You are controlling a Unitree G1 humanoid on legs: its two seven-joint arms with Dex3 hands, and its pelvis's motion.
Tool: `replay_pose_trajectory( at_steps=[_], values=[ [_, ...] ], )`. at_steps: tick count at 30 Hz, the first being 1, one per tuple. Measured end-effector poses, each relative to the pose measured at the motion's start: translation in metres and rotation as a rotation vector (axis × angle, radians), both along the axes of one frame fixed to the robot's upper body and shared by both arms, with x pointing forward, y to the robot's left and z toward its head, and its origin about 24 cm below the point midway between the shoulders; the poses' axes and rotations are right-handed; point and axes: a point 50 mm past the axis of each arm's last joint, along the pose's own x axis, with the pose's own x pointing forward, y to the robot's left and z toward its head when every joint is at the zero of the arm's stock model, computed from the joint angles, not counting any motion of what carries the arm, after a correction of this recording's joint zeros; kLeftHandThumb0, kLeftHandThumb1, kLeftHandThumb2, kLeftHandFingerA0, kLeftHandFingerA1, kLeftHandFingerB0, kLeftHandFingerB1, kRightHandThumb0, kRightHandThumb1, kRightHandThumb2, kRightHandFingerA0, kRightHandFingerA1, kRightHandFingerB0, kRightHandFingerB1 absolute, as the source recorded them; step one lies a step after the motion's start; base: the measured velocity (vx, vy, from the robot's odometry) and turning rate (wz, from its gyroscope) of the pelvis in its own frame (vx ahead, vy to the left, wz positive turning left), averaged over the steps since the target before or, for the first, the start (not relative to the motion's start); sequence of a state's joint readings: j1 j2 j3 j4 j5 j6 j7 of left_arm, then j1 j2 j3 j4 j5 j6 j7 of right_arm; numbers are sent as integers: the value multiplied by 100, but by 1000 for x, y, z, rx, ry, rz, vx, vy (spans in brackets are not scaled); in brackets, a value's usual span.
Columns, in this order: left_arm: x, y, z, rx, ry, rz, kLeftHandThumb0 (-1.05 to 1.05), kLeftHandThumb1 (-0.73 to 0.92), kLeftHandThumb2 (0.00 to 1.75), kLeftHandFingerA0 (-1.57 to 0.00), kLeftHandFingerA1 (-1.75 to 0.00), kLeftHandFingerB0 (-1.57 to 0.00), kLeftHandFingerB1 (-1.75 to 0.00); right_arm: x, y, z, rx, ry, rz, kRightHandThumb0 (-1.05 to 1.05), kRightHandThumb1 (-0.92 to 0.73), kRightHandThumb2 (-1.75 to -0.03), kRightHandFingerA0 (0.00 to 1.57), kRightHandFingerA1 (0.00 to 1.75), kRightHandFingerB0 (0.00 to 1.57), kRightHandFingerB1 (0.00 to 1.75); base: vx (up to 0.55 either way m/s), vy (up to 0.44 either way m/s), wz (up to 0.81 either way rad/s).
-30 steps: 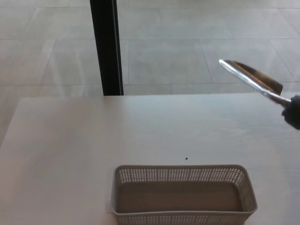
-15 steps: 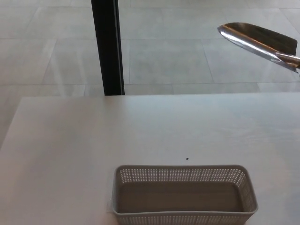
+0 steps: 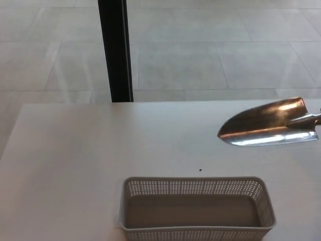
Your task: A garden tool is kept on the righthand side and a container is kept on the lefthand side on a desk infront of the robot. the robot uses its right hand to pick up the garden tool and makes a scooping motion inside the container
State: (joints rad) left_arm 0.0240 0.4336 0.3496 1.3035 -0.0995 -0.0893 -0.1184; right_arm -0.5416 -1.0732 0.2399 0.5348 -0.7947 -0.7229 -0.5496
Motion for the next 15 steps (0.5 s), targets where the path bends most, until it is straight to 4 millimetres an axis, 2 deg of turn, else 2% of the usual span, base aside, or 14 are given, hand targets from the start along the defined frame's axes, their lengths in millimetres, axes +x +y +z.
replay_pose_trajectory(
  at_steps=[2,3,4,5,6,7,8,10,11,13,14,15],
  values=[
    [1,1,1,4,-1,-3,-58,61,59,-73,-80,-66,-51,-5,0,0,-63,20,29,-29,-55,-74,91,172,77,140,0,0,0],
    [1,2,2,6,-1,-4,-53,59,58,-68,-75,-63,-49,-7,0,0,-90,30,43,-30,-51,-72,98,169,87,120,0,0,0],
    [1,3,2,8,-2,-5,-50,58,58,-72,-79,-63,-48,-9,0,-1,-116,38,57,-31,-52,-72,100,170,87,116,0,0,0],
    [1,3,3,9,-3,-7,-46,57,57,-73,-79,-61,-47,-11,1,-1,-136,43,70,-27,-52,-77,96,170,83,128,0,0,0],
    [1,4,3,9,-5,-9,-47,57,57,-68,-74,-59,-47,-12,1,-2,-151,45,80,-27,-53,-73,96,168,86,117,0,0,0],
    [2,5,4,8,-7,-10,-47,57,57,-68,-74,-59,-47,-14,2,-2,-175,46,97,-27,-53,-73,96,168,86,117,0,0,0],
    [2,5,5,8,-8,-11,-48,58,57,-68,-76,-58,-45,-15,2,-1,-187,46,107,-28,-51,-66,94,164,94,93,0,0,0],
    [2,8,7,11,-14,-16,-49,58,58,-66,-72,-57,-45,-18,3,0,-219,46,133,-27,-49,-68,94,165,93,99,0,0,0],
    [3,9,8,15,-18,-19,-49,56,57,-69,-79,-61,-47,-20,2,1,-237,47,143,-27,-51,-67,93,165,91,107,0,0,0],
    [3,12,10,21,-23,-21,-50,58,57,-70,-84,-60,-46,-23,1,3,-263,49,160,-27,-50,-68,96,165,93,110,0,0,0],
    [3,12,11,22,-24,-21,-52,59,57,-66,-79,-59,-46,-23,1,2,-267,50,169,-28,-51,-70,94,166,91,112,0,0,0],
    [3,12,11,22,-24,-22,-53,59,58,-67,-74,-59,-45,-24,1,1,-272,50,179,-36,-43,-93,121,132,92,107,0,0,0]
  ],
)
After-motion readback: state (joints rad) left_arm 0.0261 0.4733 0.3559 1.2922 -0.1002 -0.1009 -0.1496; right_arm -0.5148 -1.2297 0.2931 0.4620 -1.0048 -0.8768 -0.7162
